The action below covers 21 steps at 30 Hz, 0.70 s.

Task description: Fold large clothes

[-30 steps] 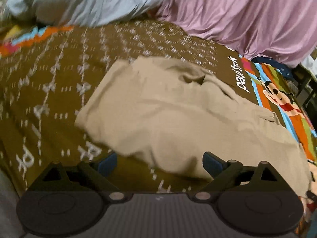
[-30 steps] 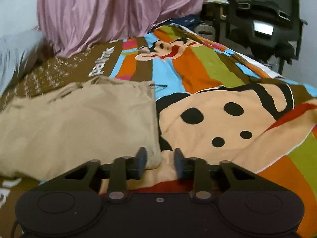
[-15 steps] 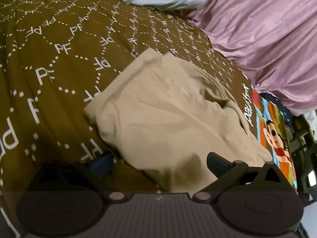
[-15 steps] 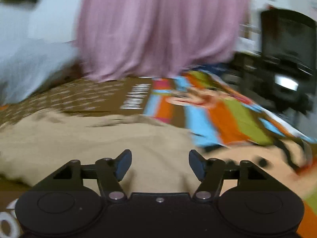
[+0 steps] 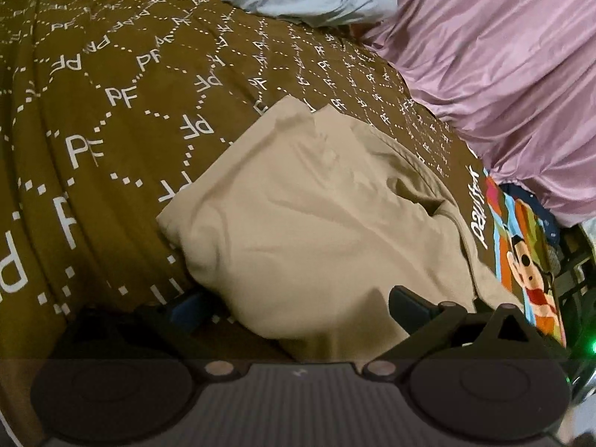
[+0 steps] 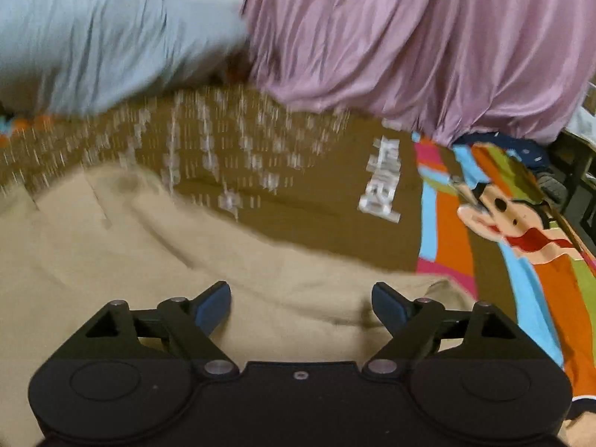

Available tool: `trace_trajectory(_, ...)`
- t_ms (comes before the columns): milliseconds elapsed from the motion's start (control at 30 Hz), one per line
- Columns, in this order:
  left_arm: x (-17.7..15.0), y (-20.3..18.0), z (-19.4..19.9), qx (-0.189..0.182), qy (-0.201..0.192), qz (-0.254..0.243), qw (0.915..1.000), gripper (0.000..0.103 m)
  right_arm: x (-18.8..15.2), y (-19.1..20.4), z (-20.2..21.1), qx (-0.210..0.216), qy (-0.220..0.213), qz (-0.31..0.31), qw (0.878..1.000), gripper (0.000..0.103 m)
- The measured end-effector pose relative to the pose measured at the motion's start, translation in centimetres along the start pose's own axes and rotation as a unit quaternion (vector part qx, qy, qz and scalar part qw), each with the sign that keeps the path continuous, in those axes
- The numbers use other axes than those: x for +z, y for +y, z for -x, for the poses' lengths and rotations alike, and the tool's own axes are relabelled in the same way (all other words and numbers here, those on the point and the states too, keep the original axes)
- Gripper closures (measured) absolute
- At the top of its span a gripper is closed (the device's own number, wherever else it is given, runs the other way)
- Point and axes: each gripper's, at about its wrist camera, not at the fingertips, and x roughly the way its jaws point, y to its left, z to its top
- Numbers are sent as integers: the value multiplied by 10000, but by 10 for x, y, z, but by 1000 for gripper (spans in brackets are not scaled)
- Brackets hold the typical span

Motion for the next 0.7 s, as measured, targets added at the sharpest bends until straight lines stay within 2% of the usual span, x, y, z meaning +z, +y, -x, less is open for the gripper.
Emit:
trace_trajectory(33,0,1,0,-9,-15,33,10000,1,-5,5,-7,10,101,43,9999,19)
trace_trajectory(100,0,4,1,-41,-76,129,9999,1,-17,8,-7,-63,-82,43,9999,18)
trace_trajectory(167,0,11,8,-86,-340,486,9982,11,-20,7,-2,-14,-119,-10,9999,18)
trace_trajectory(200,0,18,11,-99,-442,699,9965,20,-22,4,3,66,-135,-67,9999,19)
trace_trajectory(333,5,37,10,-210,-561,1302,9897,40,-39,-9,49,542,-330,-349,9974,18)
trace_trajectory(400,7,38,5,-128,-574,1278,9901,47,-51,-13,72,788,-333,-353,9957,14)
trace_trajectory(467,8,35,2,-5,-605,1172,9913,59,-64,-12,83,773,-336,-236,9962,13)
trace_trajectory(533,7,33,2,138,-644,1018,9926,86,-79,-6,86,656,-435,-71,9969,13)
trace_trajectory(567,6,33,4,114,-703,992,9925,92,-87,-3,86,602,-513,-81,9968,13)
trace_trajectory(633,4,28,13,131,-871,767,9932,100,-95,4,84,461,-655,11,9968,13)
trace_trajectory(700,1,12,24,239,-1110,284,9931,103,-95,7,84,386,-672,85,9970,13)
